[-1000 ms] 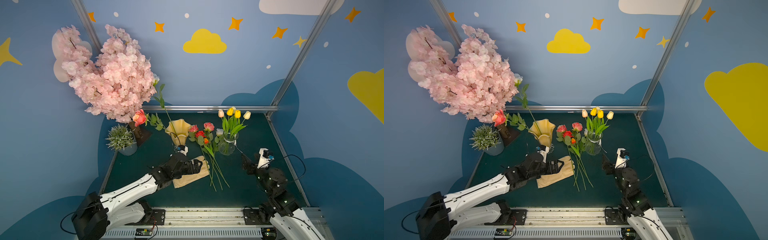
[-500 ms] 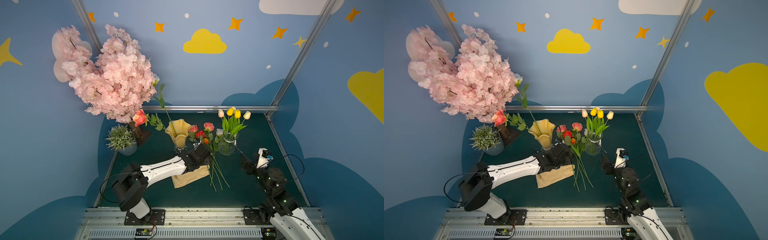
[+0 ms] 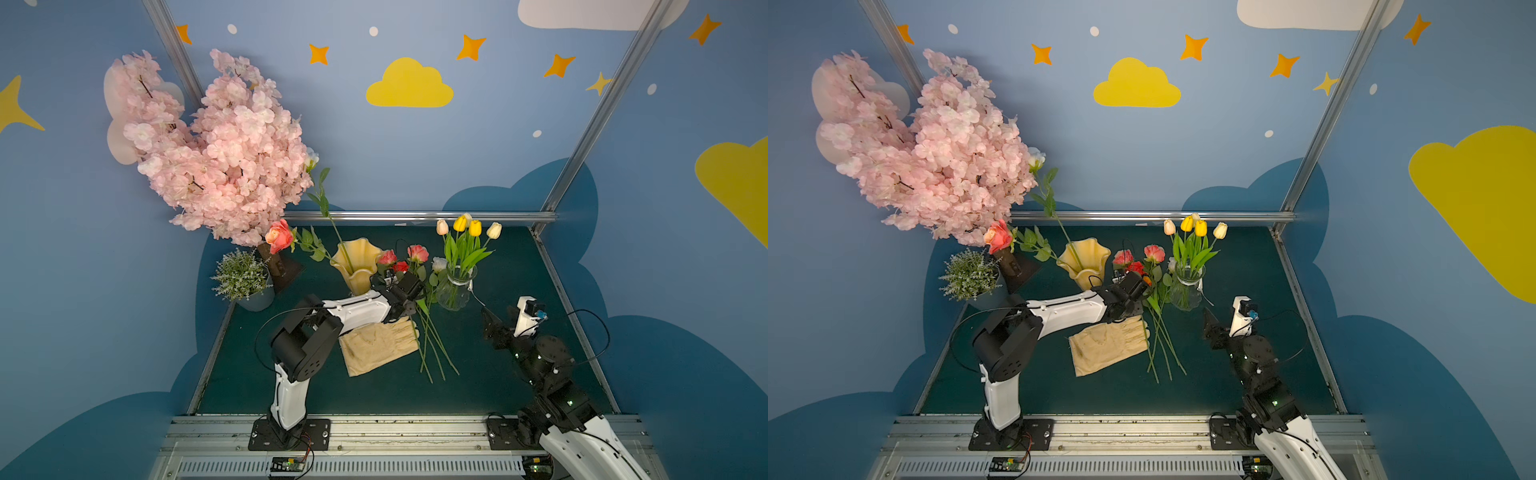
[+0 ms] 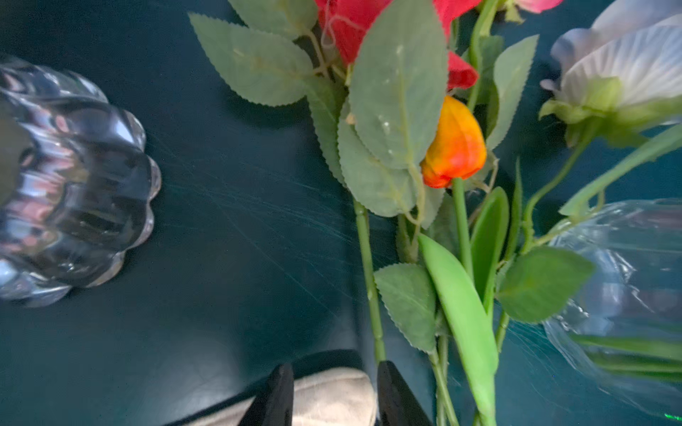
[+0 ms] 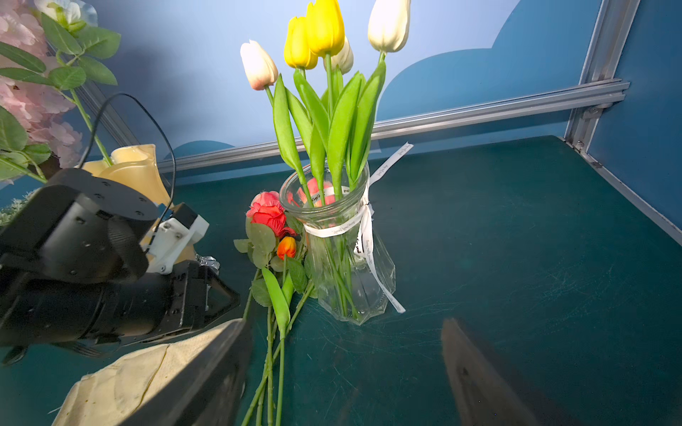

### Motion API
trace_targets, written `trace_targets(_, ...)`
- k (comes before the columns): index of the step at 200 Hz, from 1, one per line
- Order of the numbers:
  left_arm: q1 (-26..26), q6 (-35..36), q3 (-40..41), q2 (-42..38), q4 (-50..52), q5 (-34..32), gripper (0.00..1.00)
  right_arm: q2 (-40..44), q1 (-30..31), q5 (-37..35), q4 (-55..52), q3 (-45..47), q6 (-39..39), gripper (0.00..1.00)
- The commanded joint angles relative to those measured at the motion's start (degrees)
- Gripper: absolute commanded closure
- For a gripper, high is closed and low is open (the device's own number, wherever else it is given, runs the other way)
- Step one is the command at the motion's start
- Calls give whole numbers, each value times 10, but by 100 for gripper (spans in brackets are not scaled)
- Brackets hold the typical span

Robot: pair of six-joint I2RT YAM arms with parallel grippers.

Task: Arrange the flowers in different vases according to their variety
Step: Pick up the flower at the center of the board.

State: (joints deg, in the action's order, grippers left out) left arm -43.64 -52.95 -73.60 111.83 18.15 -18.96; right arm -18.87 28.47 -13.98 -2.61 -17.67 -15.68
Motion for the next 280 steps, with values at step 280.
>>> trace_targets(280, -13, 130, -77, -97, -18, -30, 98, -5, -2, 3, 14, 8, -12, 15)
